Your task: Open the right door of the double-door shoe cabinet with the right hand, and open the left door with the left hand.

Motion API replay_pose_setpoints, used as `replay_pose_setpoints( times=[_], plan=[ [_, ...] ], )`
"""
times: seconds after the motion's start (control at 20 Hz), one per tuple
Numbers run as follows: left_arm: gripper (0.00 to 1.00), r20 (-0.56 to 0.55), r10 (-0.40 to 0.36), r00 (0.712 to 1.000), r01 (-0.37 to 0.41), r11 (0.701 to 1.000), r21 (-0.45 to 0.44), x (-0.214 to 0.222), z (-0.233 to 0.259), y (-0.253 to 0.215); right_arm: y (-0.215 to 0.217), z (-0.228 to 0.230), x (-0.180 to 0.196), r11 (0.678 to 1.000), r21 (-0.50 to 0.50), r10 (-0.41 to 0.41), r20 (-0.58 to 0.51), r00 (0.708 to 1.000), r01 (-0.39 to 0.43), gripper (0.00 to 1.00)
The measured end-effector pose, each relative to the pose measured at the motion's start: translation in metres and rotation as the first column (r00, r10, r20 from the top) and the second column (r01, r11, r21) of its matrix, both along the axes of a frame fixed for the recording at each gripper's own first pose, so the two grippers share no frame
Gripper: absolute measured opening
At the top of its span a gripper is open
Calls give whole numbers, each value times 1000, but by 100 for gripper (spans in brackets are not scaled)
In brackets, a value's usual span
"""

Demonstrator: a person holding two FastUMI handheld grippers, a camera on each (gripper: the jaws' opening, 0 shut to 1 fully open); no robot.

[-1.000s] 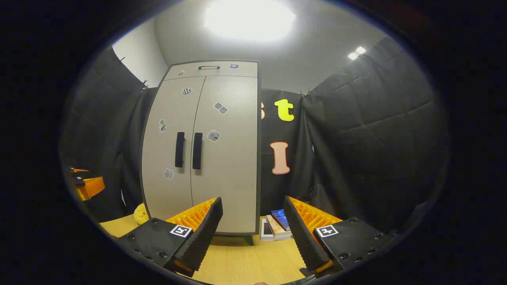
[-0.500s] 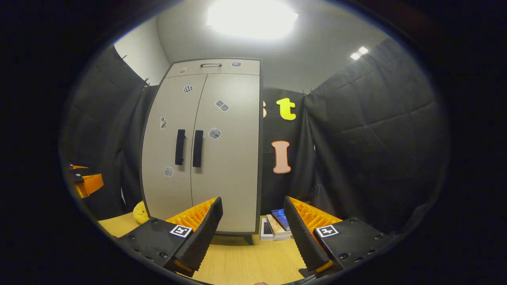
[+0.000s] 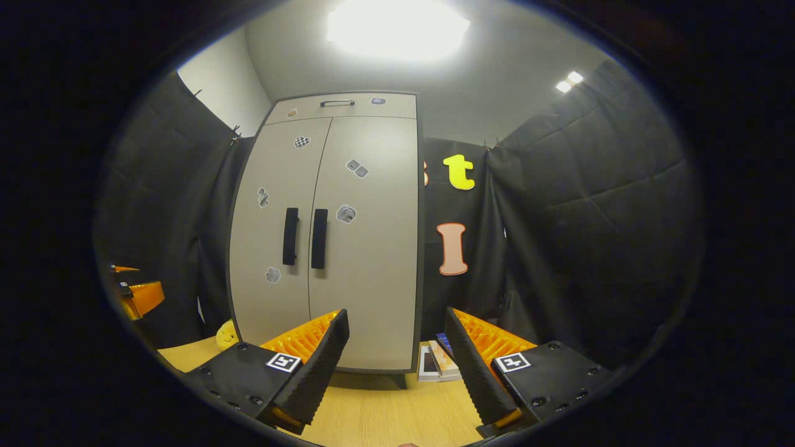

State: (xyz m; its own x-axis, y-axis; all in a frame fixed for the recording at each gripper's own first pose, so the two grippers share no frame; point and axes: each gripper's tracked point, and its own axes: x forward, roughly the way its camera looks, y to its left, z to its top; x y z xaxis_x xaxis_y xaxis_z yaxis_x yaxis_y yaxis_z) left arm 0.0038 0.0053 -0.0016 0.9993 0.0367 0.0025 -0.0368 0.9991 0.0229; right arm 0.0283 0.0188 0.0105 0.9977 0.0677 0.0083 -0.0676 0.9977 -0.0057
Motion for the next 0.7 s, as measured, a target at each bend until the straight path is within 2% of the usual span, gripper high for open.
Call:
replay_pose_setpoints(
  times=[0.4, 0.7],
  plan=[
    [89, 11, 86, 996, -86, 996, 25, -23, 6, 38, 31, 34, 52, 996, 53, 72, 8, 997, -73, 98],
    [89, 17, 156, 988, -157, 986, 53, -39, 10, 65, 70, 53, 93, 989, 40, 140, 20, 990, -141, 96]
  ],
)
